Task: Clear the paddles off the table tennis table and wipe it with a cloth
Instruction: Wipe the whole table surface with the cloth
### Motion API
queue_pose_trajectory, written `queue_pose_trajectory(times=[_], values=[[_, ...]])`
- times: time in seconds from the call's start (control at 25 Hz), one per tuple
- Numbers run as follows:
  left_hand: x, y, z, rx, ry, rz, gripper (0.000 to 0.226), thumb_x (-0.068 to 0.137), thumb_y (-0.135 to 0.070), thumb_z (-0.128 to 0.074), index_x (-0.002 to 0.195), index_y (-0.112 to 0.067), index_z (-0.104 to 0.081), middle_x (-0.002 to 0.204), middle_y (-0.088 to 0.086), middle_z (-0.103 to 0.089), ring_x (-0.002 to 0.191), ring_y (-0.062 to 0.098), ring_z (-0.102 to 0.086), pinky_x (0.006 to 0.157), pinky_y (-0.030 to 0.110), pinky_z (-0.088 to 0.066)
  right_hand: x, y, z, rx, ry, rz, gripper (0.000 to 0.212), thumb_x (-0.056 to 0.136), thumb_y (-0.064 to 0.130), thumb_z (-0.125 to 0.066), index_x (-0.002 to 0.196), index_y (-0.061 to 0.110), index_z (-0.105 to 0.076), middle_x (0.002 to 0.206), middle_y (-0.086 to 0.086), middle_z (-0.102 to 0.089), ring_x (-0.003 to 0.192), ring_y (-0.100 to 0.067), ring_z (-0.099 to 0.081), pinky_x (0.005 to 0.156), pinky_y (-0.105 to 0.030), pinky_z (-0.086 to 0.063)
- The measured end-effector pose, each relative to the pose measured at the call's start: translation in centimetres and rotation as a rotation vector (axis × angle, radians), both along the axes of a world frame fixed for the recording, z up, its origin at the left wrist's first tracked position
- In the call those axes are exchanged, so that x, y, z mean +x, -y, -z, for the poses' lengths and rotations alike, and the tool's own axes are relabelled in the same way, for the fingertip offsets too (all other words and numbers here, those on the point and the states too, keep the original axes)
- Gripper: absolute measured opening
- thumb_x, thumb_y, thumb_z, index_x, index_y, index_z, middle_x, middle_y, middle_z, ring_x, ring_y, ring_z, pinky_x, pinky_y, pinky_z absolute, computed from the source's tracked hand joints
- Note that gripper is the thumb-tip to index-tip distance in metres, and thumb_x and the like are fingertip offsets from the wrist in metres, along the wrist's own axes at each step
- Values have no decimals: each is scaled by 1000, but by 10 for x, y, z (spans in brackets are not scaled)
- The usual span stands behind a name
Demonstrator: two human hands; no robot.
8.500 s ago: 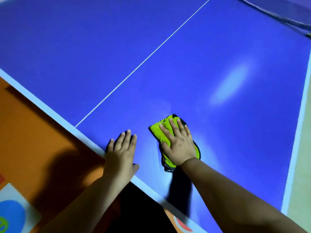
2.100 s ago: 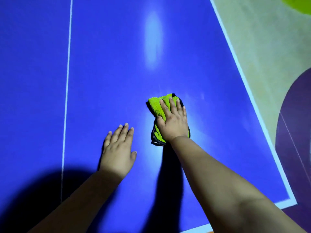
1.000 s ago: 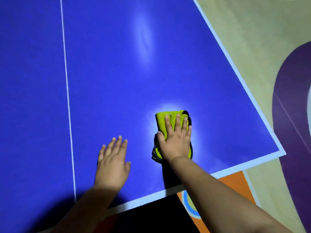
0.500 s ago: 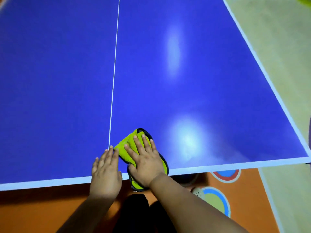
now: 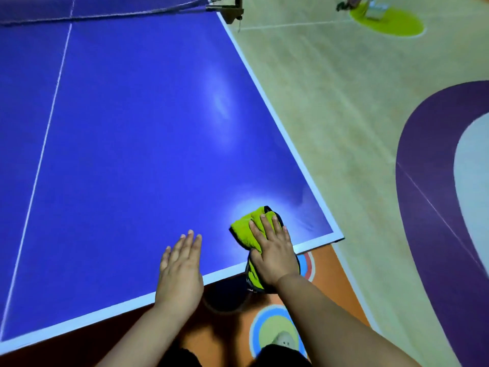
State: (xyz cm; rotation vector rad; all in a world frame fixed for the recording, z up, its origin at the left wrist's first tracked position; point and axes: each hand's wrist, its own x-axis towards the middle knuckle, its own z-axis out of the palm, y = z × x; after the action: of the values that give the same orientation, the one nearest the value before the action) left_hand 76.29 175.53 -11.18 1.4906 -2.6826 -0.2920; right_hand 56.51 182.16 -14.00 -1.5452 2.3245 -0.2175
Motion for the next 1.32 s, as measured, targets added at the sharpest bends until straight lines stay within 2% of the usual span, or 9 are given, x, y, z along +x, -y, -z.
queue_pose_trajectory(times=[0.12,0.2,0.32,0.4,0.48,0.56,0.64,1.08,1.32], values=[[-87,-31,1,-34,-51,62,74,46,4,-76,118,-7,-63,125,11,-61,111,27,-60,93,44,-45,-82,-25,-6,42,-1,41,63,92,37,-33,152,38,-11,161,7,8,147,-20,15,116,-37,11],[-135,-50,0,-34,-53,102,66,54,0,-62,119,-9,-62,126,9,-60,112,25,-60,100,39,-36,-125,-39,-9,61,-14,38,63,96,32,-40,152,38,-13,161,6,5,148,-21,10,118,-42,-2],[-188,-67,-7,-11,-25,147,66,52,-7,-56,118,-11,-64,125,7,-61,110,23,-61,99,38,-35,-171,-52,-20,108,-23,60,58,95,25,-42,149,39,-24,161,5,-7,143,-27,-14,105,-42,-29],[-214,-65,-13,5,-35,152,63,54,-4,-64,117,-11,-64,124,7,-61,109,23,-62,98,38,-39,-194,-55,-34,111,39,112,55,95,21,-43,145,39,-31,158,4,-16,133,-29,-26,100,-39,-34],[-251,-55,-25,80,-43,102,69,58,-3,-74,125,-11,-58,134,7,-53,119,23,-55,100,36,-39,-228,-51,-51,67,42,114,54,95,21,-43,145,38,-34,156,4,-20,131,-28,-29,101,-38,-35],[-294,-45,-31,113,-90,68,69,82,-5,-57,145,-16,-30,154,1,-22,140,19,-25,111,31,-12,-267,-42,-68,15,32,97,54,94,21,-45,144,38,-36,155,5,-23,131,-27,-30,101,-37,-35],[-338,-29,-33,151,-165,33,63,93,-9,-38,149,-21,-12,157,-4,-2,144,14,-2,113,27,3,-307,-28,-86,-35,47,78,55,91,19,-47,142,39,-40,154,5,-27,129,-25,-32,102,-37,-35],[-554,64,-73,188,-334,-42,63,88,-15,-47,147,-16,-23,156,1,-12,144,17,-6,115,32,-4,-528,16,-159,-135,149,170,60,82,12,-54,134,41,-50,146,15,-38,126,-12,-34,98,-20,-31],[-661,106,-79,184,-330,-182,57,91,-24,-45,145,-20,-28,155,-2,-17,143,13,-7,113,30,-8,-647,81,-143,-160,172,16,57,84,10,-52,134,38,-52,148,13,-36,129,-14,-33,99,-22,-30]])
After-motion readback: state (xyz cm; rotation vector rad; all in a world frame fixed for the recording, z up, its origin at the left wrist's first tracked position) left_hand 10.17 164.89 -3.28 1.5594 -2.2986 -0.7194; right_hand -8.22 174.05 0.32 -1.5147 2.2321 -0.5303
